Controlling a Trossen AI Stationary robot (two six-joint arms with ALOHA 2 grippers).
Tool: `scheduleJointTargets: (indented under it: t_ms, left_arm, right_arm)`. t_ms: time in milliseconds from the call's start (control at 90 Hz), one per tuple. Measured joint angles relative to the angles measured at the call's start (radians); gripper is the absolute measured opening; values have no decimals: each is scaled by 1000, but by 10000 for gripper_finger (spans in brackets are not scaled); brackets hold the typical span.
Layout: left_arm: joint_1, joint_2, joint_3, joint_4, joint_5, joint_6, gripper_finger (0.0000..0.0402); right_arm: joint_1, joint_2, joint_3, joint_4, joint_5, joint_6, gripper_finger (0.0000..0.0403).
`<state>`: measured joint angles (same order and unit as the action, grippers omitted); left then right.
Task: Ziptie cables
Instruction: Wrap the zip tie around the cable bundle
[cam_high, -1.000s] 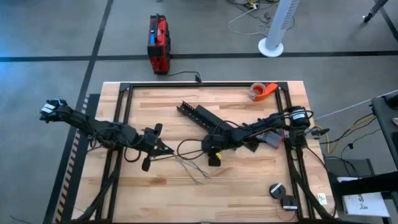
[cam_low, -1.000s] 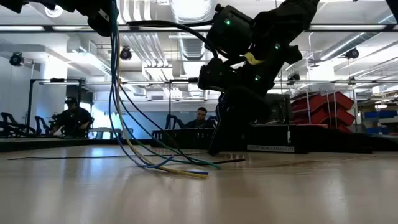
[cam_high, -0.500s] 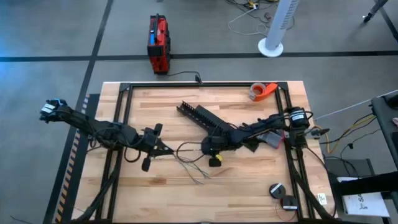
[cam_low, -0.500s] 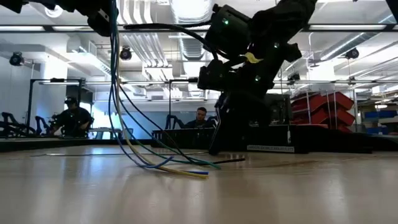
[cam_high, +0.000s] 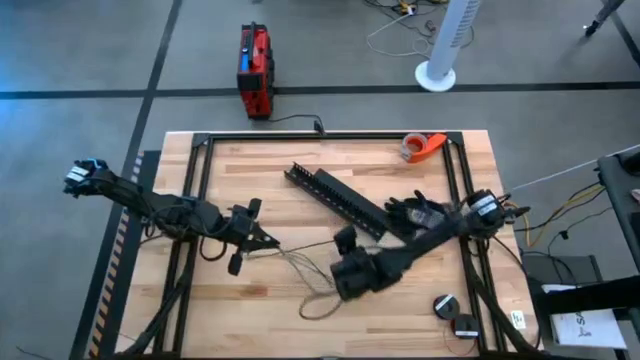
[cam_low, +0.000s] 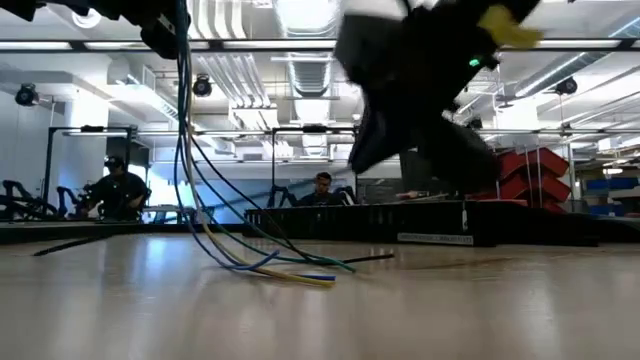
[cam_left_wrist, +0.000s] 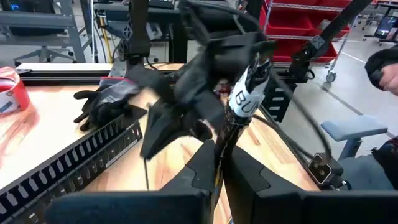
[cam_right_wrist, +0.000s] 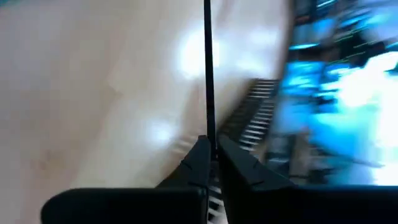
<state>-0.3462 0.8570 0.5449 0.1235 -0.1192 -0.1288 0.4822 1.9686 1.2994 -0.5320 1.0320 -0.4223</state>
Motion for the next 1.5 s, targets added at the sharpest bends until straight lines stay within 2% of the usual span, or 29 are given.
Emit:
scheduleJointTargets:
  t_ms: [111,233,378,567,789,1078,1300,1500]
  left_arm:
    - [0,0,0,2,-2,0,7]
    - [0,0,0,4,-2,0,7]
    - [0,8,0,9,-3,0,7]
    - [1,8,0,11,-4,13,7]
    - [1,8,0,11,-4,15,7]
    - [1,9,0,13,-5,15,7]
    - [1,9,0,27,-5,15,7]
    - [1,10,0,30,-5,15,7]
  right_arm:
    - [46,25,-3,14,200,-123,3]
    - [52,31,-3,40,285,-207,3]
    - [34,30,-7,37,251,-302,3]
    - [1,34,-29,38,188,-600,3]
    - [-19,30,-8,64,145,-857,3]
    - [-103,-40,45,94,363,-851,2]
    - [-173,-149,77,93,382,-854,3]
    - [-201,-198,101,96,362,-838,2]
